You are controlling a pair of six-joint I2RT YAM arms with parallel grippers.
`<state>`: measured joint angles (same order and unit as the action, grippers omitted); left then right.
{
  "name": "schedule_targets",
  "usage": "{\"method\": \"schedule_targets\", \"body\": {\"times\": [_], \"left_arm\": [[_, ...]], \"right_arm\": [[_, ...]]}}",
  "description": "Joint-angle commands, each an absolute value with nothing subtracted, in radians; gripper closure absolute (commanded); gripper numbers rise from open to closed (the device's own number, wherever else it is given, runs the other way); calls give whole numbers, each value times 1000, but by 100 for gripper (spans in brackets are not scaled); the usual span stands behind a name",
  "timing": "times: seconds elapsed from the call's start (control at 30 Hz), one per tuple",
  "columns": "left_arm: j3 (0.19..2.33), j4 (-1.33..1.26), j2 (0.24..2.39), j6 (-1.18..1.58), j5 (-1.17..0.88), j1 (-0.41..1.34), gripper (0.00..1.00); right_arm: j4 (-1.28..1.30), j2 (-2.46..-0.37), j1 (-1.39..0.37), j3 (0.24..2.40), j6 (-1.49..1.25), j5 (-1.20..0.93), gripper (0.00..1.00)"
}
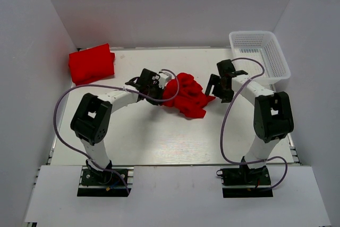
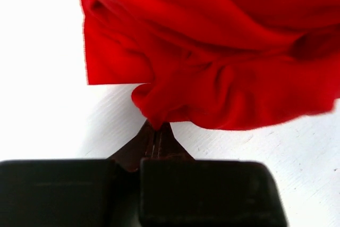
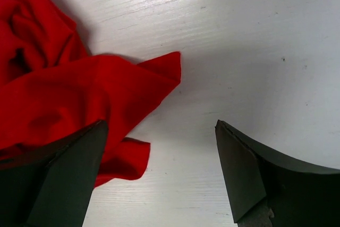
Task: Fold and stack the t-shirts
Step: Flatten out the tshirt
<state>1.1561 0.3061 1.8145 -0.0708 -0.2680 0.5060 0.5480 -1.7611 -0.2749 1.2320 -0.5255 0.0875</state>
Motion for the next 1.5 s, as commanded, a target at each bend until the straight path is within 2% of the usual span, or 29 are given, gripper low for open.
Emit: {"method": "schedule_targets", "body": {"times": [0.0,0.1,0.3,0.5,0.53,0.6,0.63,0.73,0.9,0.97,1.03,1.2,1.23,1.47], "left_arm": [[1137,281,1700,-37,-225,511,100],[1117,281,1675,-23,-215,511,100],[1095,281,1638,-2,-206,511,100],[1095,290,1608,-2,-186,511,100],[1095,290,1608,-2,-186,511,100],[1095,290,1608,-2,-186,511,100],[1095,290,1608,-2,-175,511,100],[1086,301,1598,-2,-166,511,100],[1086,301,1578,8,-147,502,100],[1086,301,1568,8,-138,502,100],[1086,310,1557,8,-129,502,100],[1124,319,1497,28,-77,492,100],[1138,348,1487,37,-52,492,100],[1394,506,1437,74,295,483,100]], "right_arm": [[509,-1782,-273,1264,-574,104,12],[480,-1802,-278,1252,-589,98,12],[437,-1828,-278,1244,-609,83,21],[414,-1845,-279,1215,-617,55,25],[394,-1853,-275,1203,-618,43,31],[387,-1858,-279,1201,-623,35,34],[388,-1862,-278,1201,-621,34,52],[379,-1873,-279,1197,-630,29,70],[374,-1900,-278,1204,-630,51,67],[371,-1907,-273,1215,-626,54,80],[370,-1914,-276,1221,-626,61,100],[342,-1830,-275,1216,-598,118,100],[336,-1765,-272,1218,-594,185,100],[324,-1522,-265,1317,-483,457,100]]}}
